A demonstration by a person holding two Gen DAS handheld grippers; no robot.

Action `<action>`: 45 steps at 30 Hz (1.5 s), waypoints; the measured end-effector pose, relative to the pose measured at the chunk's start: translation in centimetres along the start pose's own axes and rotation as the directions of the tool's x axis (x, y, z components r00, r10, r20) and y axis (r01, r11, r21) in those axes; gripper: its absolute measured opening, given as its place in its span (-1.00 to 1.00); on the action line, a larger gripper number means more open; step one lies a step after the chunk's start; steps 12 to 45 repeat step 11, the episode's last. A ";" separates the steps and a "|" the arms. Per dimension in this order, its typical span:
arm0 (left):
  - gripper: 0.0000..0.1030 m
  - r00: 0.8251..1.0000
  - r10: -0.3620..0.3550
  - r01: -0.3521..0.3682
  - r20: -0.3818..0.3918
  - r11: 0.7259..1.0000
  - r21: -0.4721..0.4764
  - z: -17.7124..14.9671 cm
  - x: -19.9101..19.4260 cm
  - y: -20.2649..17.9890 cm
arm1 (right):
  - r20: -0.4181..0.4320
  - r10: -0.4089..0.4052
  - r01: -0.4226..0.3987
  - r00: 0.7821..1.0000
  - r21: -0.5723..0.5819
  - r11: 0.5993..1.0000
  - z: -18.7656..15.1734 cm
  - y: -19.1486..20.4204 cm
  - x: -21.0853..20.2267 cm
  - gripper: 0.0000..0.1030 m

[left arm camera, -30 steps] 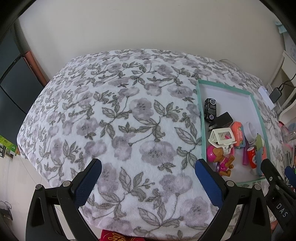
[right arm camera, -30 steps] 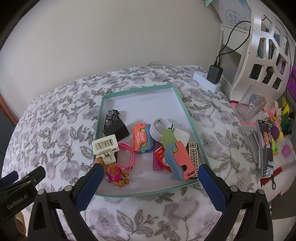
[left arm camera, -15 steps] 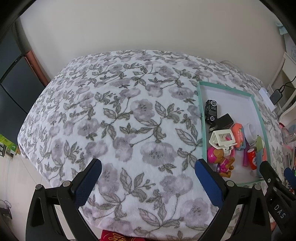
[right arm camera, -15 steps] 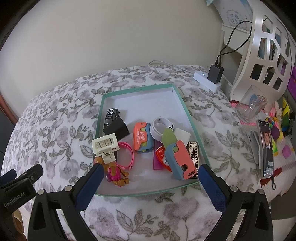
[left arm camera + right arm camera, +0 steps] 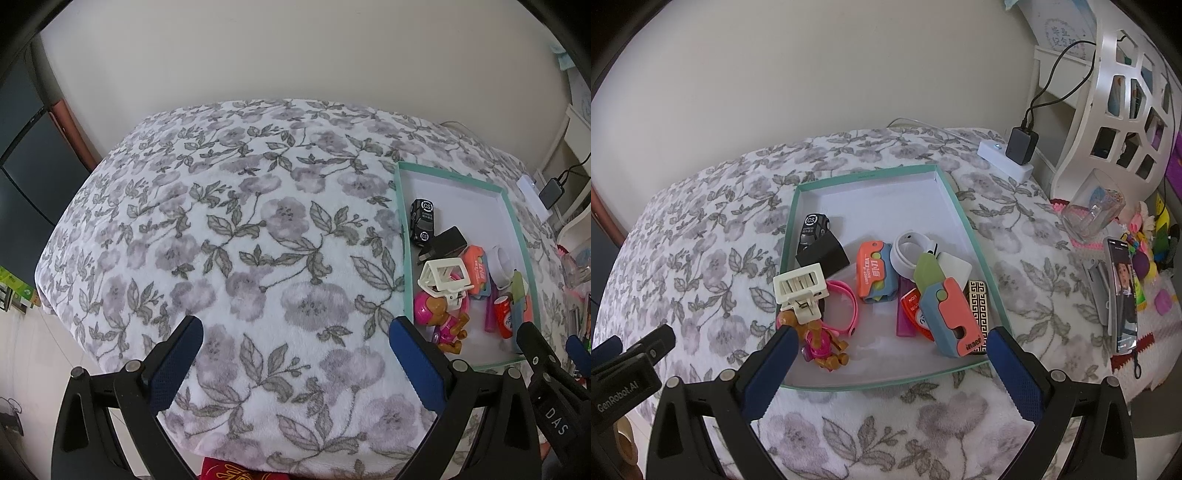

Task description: Organize rigid objects

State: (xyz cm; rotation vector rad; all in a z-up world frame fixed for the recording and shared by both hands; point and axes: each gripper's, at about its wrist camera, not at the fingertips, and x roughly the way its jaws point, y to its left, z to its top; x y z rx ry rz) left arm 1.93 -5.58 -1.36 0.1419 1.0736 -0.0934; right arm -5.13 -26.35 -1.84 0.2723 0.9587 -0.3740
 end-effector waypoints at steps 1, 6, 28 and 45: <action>0.96 1.000 0.001 -0.001 0.001 1.000 -0.001 0.0 0.0 0.0 | -0.001 0.000 0.000 1.000 0.000 1.000 -0.1 0.0 0.0 1.00; 0.96 1.000 0.004 -0.004 0.003 1.000 0.000 0.0 0.0 0.0 | -0.003 0.002 -0.002 1.000 -0.007 1.000 0.0 -0.1 0.1 1.00; 0.96 1.000 -0.003 0.003 0.005 1.000 0.010 0.0 -0.1 -0.2 | -0.003 0.001 -0.001 1.000 -0.005 1.000 -0.1 0.0 0.1 1.00; 0.96 1.000 -0.003 0.003 0.005 1.000 0.010 0.0 -0.1 -0.2 | -0.003 0.001 -0.001 1.000 -0.005 1.000 -0.1 0.0 0.1 1.00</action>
